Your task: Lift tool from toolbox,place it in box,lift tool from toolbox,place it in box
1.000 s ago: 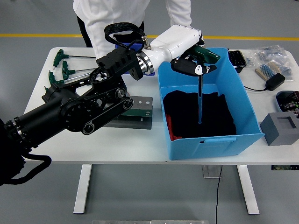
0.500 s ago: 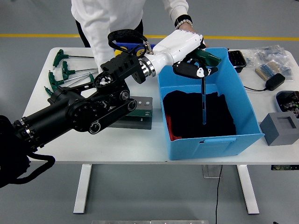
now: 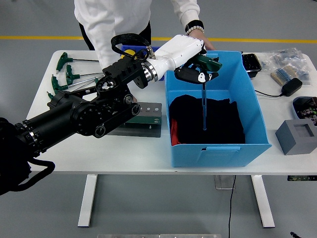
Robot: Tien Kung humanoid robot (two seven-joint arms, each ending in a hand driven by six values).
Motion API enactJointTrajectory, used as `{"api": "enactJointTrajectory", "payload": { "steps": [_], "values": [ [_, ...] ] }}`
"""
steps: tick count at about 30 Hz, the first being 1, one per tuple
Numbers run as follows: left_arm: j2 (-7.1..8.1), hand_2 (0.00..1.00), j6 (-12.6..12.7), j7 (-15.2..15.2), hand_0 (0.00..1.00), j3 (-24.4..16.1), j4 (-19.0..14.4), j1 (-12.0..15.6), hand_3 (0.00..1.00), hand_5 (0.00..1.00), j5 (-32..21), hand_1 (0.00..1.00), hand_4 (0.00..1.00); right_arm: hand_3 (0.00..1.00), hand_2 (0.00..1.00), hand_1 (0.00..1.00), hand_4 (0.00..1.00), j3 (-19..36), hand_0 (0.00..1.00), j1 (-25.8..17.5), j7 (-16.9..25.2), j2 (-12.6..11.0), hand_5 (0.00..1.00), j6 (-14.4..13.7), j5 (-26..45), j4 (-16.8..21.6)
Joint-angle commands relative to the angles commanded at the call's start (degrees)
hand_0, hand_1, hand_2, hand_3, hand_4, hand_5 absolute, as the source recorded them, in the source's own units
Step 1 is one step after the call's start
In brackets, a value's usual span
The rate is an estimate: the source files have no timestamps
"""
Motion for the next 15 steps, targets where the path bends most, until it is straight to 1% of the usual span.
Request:
{"api": "enactJointTrajectory", "payload": {
  "steps": [2, 3, 8, 9, 14, 15],
  "values": [
    [0.00, 0.102, -0.30, 0.33, 0.129, 0.98, 1.12, -0.33, 0.126, 0.444, -0.49, 0.042, 0.662, 0.579, 0.684, 0.605, 0.843, -0.07, 0.625, 0.06, 0.00, -0.05, 0.700, 0.00, -0.06, 0.00],
    [0.00, 0.149, -0.62, 0.51, 0.136, 1.82, 2.02, -0.65, 0.205, 0.478, -1.02, 0.089, 0.729, 0.580, 0.682, 0.603, 0.842, -0.18, 0.626, 0.13, 0.03, -0.09, 0.699, -0.01, -0.01, 0.00],
    [0.00, 0.149, -1.75, 0.83, 0.136, 4.25, 4.47, -1.49, 0.205, 0.478, -3.20, 0.089, 0.729, 0.580, 0.682, 0.603, 0.842, -0.23, 0.626, 0.34, -0.01, -0.21, 0.699, -0.01, -0.30, 0.00],
    [0.00, 0.193, -1.79, 0.81, 0.157, 4.62, 4.93, -1.63, 0.247, 0.518, -3.70, 0.130, 0.769, 0.578, 0.680, 0.602, 0.839, -0.13, 0.626, 0.39, -0.06, -0.22, 0.696, 0.00, -0.53, 0.01],
    [0.00, 0.193, -2.07, 0.82, 0.157, 6.27, 7.23, -2.38, 0.247, 0.518, -6.38, 0.130, 0.769, 0.578, 0.680, 0.602, 0.839, 0.28, 0.626, 0.64, -0.23, -0.37, 0.696, -0.02, -1.44, 0.05],
    [0.00, 0.229, -2.17, 0.81, 0.167, 6.44, 7.40, -2.47, 0.310, 0.515, -6.71, 0.150, 0.775, 0.578, 0.679, 0.602, 0.839, 0.36, 0.624, 0.65, -0.25, -0.40, 0.696, -0.03, -1.56, 0.05]
  ]
}}
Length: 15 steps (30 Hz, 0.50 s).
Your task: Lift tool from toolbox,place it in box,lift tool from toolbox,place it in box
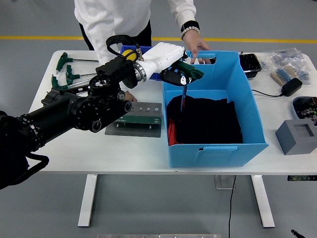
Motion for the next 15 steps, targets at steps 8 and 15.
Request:
{"api": "enactJointTrajectory", "payload": {
  "steps": [8, 15],
  "values": [
    [0.00, 0.329, -1.32, 0.28, 0.210, 1.72, -1.48, -0.65, 0.452, 0.509, -1.61, 0.237, 0.773, 0.578, 0.676, 0.601, 0.838, 0.88, 0.624, 0.02, -0.23, -0.32, 0.695, -0.10, -1.33, -0.03],
    [0.00, 0.370, -2.11, 0.14, 0.227, 2.09, -5.70, -0.94, 0.478, 0.522, -1.12, 0.265, 0.785, 0.578, 0.674, 0.599, 0.838, 1.51, 0.621, -0.03, -0.45, -0.55, 0.694, -0.15, -2.36, -0.04]
  ]
}}
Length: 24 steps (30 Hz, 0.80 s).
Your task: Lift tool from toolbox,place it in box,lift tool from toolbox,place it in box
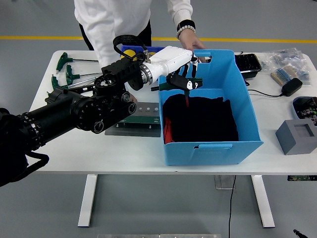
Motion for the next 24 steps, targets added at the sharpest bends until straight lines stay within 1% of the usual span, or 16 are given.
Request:
{"api": "enactJointTrajectory", "payload": {
  "steps": [9, 12, 17, 20, 21, 24],
  "values": [
    [0.00, 0.388, -0.62, -0.68, 0.229, 0.78, -4.51, 0.10, 0.487, 0.524, 0.82, 0.279, 0.796, 0.577, 0.673, 0.590, 0.838, 0.38, 0.621, -0.30, -0.18, -0.13, 0.691, -0.03, -0.69, 0.02],
    [0.00, 0.388, -0.60, -0.88, 0.229, 0.82, -5.23, 0.37, 0.487, 0.524, 1.03, 0.279, 0.796, 0.577, 0.673, 0.590, 0.838, 0.33, 0.621, -0.50, -0.18, -0.14, 0.691, -0.01, -0.66, 0.02],
    [0.00, 0.397, -0.83, -1.03, 0.230, 0.66, -5.49, 0.96, 0.489, 0.538, 1.62, 0.285, 0.806, 0.576, 0.672, 0.590, 0.838, 0.19, 0.618, -0.96, -0.12, -0.11, 0.691, 0.00, -0.32, 0.01],
    [0.00, 0.397, -0.94, -0.71, 0.230, -0.04, -6.14, 1.44, 0.489, 0.538, 3.43, 0.285, 0.806, 0.576, 0.672, 0.590, 0.838, 0.60, 0.618, -1.31, -0.13, -0.10, 0.691, 0.00, -0.61, -0.01],
    [0.00, 0.412, -1.03, -0.61, 0.242, -0.30, -6.33, 1.49, 0.503, 0.555, 3.92, 0.302, 0.821, 0.576, 0.670, 0.588, 0.837, 0.61, 0.620, -1.36, -0.11, -0.10, 0.691, 0.00, -0.57, -0.01],
    [0.00, 0.412, -1.55, 0.00, 0.242, -2.22, -7.83, 1.81, 0.503, 0.555, 6.31, 0.302, 0.821, 0.576, 0.670, 0.588, 0.837, 1.61, 0.620, -1.76, -0.16, 0.01, 0.691, -0.06, -1.05, -0.01]
  ]
}}
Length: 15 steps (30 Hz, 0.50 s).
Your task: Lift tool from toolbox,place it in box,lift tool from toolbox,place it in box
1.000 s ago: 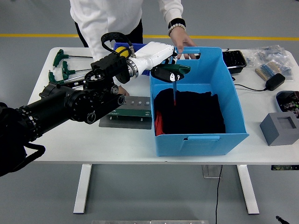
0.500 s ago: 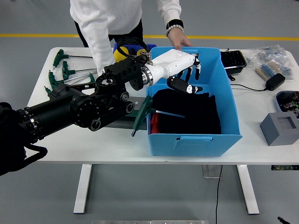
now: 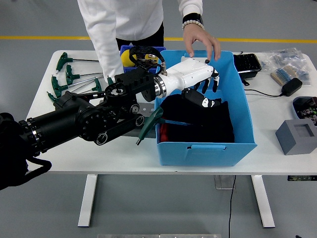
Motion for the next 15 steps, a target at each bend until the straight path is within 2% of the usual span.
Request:
{"api": "enactJointTrajectory", "payload": {
  "steps": [2, 3, 14, 15],
  "values": [
    [0.00, 0.412, -0.19, 0.30, 0.242, -1.37, -1.14, 0.32, 0.503, 0.555, 0.93, 0.302, 0.821, 0.576, 0.670, 0.588, 0.837, 0.51, 0.620, -0.26, -0.03, 0.11, 0.691, -0.01, -0.21, 0.00],
    [0.00, 0.300, -0.35, 0.45, 0.229, -2.23, -1.80, 0.61, 0.452, 0.551, 1.43, 0.227, 0.821, 0.576, 0.669, 0.587, 0.837, 0.50, 0.619, -0.35, -0.01, 0.16, 0.690, 0.00, -0.07, 0.00],
    [0.00, 0.296, -5.16, 2.94, 0.223, -10.14, -8.22, 6.02, 0.445, 0.563, 6.93, 0.217, 0.826, 0.575, 0.668, 0.588, 0.837, 2.60, 0.619, -1.12, -0.27, 0.74, 0.690, -0.04, -1.14, 0.00],
    [0.00, 0.320, -5.48, 3.12, 0.227, -10.64, -8.59, 6.57, 0.455, 0.563, 7.23, 0.237, 0.824, 0.575, 0.669, 0.587, 0.836, 2.78, 0.619, -1.12, -0.32, 0.77, 0.690, -0.06, -1.19, 0.00]
  ]
}}
